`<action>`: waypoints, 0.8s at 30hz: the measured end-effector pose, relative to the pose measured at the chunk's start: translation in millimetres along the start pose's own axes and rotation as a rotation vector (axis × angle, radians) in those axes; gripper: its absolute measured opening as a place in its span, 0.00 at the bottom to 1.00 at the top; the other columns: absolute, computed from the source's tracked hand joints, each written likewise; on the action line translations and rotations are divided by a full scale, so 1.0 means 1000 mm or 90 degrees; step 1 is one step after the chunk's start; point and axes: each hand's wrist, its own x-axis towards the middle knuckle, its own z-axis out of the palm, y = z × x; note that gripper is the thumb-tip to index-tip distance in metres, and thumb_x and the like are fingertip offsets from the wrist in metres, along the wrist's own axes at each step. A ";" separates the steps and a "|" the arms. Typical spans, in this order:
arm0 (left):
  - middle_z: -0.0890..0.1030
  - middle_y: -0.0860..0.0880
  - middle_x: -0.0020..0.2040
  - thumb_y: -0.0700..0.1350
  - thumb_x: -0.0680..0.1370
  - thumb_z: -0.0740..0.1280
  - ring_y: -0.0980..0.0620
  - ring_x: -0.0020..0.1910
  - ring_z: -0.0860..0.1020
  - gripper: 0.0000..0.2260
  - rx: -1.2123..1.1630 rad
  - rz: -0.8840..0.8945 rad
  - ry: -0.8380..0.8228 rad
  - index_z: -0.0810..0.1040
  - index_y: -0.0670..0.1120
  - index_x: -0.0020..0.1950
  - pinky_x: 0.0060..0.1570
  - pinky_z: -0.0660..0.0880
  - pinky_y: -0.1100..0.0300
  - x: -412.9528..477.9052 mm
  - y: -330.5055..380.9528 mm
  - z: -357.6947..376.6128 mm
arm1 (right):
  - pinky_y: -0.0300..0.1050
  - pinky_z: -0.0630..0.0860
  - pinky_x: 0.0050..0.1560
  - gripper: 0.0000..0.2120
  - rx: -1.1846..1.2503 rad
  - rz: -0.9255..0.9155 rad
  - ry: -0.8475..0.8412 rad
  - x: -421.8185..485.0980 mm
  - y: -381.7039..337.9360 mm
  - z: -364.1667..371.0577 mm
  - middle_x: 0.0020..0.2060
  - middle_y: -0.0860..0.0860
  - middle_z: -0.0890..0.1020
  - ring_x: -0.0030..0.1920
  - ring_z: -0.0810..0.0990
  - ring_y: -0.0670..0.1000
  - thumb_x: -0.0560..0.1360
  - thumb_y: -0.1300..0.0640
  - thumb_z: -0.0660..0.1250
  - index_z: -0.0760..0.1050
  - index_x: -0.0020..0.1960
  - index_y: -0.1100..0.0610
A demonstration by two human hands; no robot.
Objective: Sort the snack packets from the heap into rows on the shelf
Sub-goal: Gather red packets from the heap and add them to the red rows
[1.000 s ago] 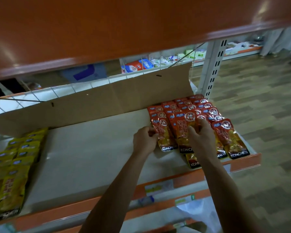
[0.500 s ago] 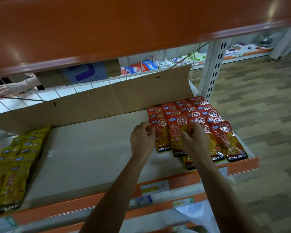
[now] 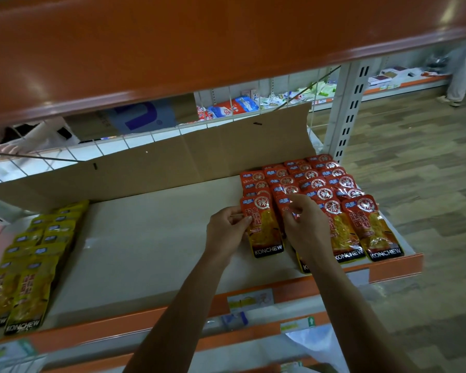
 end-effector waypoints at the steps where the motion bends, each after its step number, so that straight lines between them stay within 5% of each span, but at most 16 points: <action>1: 0.82 0.55 0.44 0.43 0.76 0.71 0.58 0.40 0.82 0.10 0.011 -0.001 0.001 0.79 0.48 0.56 0.34 0.77 0.68 0.000 0.000 0.000 | 0.41 0.70 0.51 0.14 -0.009 0.004 -0.002 0.000 0.001 0.000 0.56 0.54 0.79 0.55 0.76 0.52 0.78 0.60 0.64 0.74 0.63 0.58; 8: 0.83 0.49 0.48 0.44 0.75 0.72 0.54 0.45 0.82 0.14 0.059 -0.002 -0.011 0.78 0.45 0.60 0.46 0.82 0.55 0.000 -0.001 0.010 | 0.48 0.74 0.54 0.11 -0.087 -0.022 -0.024 0.000 0.003 0.002 0.54 0.53 0.79 0.55 0.76 0.54 0.77 0.61 0.64 0.75 0.59 0.58; 18: 0.83 0.49 0.51 0.48 0.74 0.72 0.53 0.48 0.82 0.15 0.175 0.070 0.018 0.79 0.45 0.59 0.50 0.81 0.52 -0.005 0.000 0.012 | 0.50 0.73 0.57 0.14 -0.116 -0.038 -0.046 -0.003 0.003 0.006 0.56 0.53 0.79 0.57 0.75 0.54 0.76 0.62 0.65 0.75 0.61 0.57; 24: 0.83 0.49 0.52 0.51 0.76 0.70 0.55 0.45 0.82 0.16 0.220 0.096 0.045 0.78 0.45 0.61 0.49 0.81 0.56 -0.008 0.000 0.006 | 0.41 0.65 0.49 0.15 -0.152 -0.064 -0.042 -0.009 0.001 0.015 0.56 0.52 0.79 0.57 0.73 0.54 0.76 0.61 0.64 0.75 0.63 0.56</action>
